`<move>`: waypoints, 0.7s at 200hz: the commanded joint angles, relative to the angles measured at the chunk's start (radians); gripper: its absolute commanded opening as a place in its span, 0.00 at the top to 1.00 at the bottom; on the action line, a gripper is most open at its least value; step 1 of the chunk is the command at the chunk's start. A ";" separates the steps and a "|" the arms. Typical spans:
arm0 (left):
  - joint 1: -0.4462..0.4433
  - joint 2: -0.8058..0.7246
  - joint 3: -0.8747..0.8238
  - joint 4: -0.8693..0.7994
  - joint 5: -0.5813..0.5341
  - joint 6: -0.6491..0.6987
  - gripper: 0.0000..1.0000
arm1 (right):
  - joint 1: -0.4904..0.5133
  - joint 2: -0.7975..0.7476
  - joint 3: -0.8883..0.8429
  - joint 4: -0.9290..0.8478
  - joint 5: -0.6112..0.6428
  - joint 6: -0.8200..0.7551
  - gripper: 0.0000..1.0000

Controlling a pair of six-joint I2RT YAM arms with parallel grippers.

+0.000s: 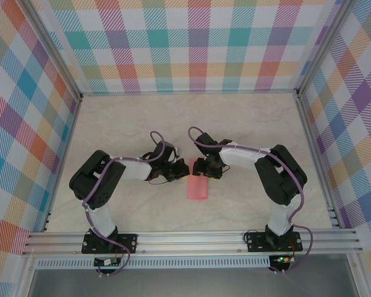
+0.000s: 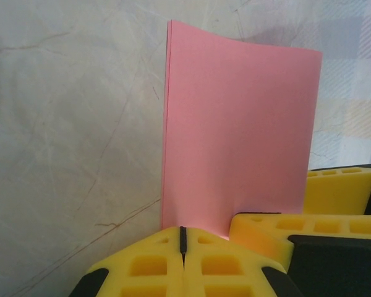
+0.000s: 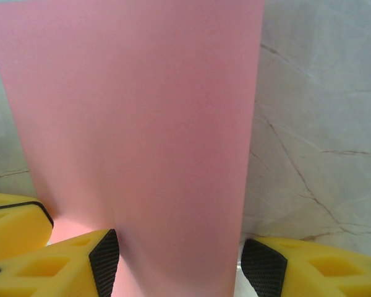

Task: Fold a paper plane with a square sheet of paper (pick it up from the middle)
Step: Hold the square sheet of paper at the center of the table.

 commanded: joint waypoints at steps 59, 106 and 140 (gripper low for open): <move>-0.021 0.044 0.034 -0.223 -0.115 0.044 0.98 | 0.015 0.099 -0.102 0.122 0.003 -0.008 0.37; -0.021 0.075 0.034 -0.272 -0.146 0.053 0.99 | 0.015 -0.185 -0.161 0.123 0.083 0.084 0.34; -0.021 0.094 0.032 -0.282 -0.158 0.048 1.00 | 0.018 -0.262 -0.175 0.127 0.076 0.088 0.43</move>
